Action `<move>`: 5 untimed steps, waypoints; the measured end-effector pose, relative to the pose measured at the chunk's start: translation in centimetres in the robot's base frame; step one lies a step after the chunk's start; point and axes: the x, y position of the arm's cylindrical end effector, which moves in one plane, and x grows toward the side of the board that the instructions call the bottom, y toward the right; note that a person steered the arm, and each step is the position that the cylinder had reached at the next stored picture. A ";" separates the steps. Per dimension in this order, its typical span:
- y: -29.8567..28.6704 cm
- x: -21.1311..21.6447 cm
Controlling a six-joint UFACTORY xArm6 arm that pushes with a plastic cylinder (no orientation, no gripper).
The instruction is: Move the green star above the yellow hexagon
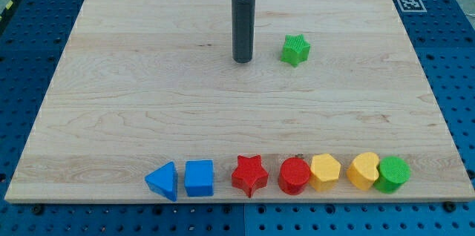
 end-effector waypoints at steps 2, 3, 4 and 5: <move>4.0 -4.2; 7.2 -3.4; 7.4 -3.0; 7.4 -2.6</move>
